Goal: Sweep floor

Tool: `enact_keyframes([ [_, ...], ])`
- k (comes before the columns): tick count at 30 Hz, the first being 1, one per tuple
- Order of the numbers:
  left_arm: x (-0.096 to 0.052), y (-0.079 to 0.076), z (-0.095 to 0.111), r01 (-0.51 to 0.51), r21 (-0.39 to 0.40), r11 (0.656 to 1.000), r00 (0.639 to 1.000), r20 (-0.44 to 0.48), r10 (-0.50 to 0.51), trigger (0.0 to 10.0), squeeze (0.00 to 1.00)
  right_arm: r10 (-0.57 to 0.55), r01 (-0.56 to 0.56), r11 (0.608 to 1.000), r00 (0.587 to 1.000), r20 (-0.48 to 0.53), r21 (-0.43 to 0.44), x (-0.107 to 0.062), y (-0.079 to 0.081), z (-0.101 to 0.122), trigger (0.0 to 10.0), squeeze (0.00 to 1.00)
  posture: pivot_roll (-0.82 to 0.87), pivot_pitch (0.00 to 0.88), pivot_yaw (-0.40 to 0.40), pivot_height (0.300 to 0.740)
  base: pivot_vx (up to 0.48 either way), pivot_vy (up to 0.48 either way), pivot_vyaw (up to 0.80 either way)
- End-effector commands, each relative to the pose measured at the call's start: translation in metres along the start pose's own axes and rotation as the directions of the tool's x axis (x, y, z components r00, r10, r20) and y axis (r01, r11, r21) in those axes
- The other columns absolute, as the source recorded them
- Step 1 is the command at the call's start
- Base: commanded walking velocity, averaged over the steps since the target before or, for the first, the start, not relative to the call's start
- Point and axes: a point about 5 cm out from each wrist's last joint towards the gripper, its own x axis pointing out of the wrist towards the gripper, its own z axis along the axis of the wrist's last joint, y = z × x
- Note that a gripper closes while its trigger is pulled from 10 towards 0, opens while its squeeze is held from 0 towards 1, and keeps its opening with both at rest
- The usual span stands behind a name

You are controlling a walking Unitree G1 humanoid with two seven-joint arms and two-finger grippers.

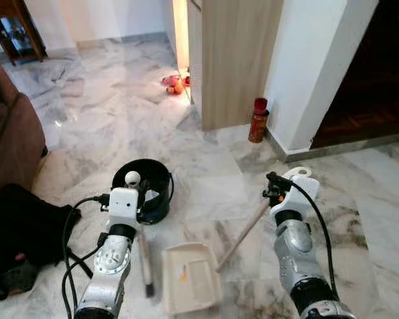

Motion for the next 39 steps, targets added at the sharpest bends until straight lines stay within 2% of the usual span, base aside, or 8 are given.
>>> enact_keyframes([
  [1,0.003,0.006,0.008,-0.018,0.021,1.000,0.999,0.036,0.017,10.0,0.00,0.020,-0.021,1.000,0.999,0.044,0.021,0.005,0.009,0.010,10.0,0.00,0.14,0.042,0.007,0.740,0.000,0.337,0.00],
  [20,0.002,0.006,0.008,-0.019,0.024,1.000,0.999,0.038,0.018,10.0,0.00,0.024,-0.025,0.999,0.998,0.054,0.021,0.005,0.009,0.013,10.0,0.00,0.14,0.045,0.004,0.740,0.000,0.327,0.00],
  [27,0.001,0.006,0.007,-0.013,0.035,0.999,0.999,0.034,0.012,10.0,0.00,0.021,-0.022,1.000,0.998,0.067,0.018,0.006,0.009,0.016,10.0,0.00,0.14,0.048,0.002,0.740,0.000,0.000,0.00],
  [33,-0.004,0.010,0.003,-0.020,0.052,0.998,1.000,0.016,0.020,10.0,0.00,0.028,-0.031,0.999,0.994,0.110,0.027,0.009,0.011,0.026,10.0,0.00,0.14,0.052,0.002,0.740,0.000,0.000,0.00],
  [39,-0.013,0.015,-0.006,-0.033,0.072,0.997,0.999,-0.011,0.034,10.0,0.00,0.031,-0.039,0.999,0.981,0.194,0.033,0.013,0.016,0.047,10.0,0.00,0.14,0.055,0.002,0.740,0.000,0.000,0.00],
])
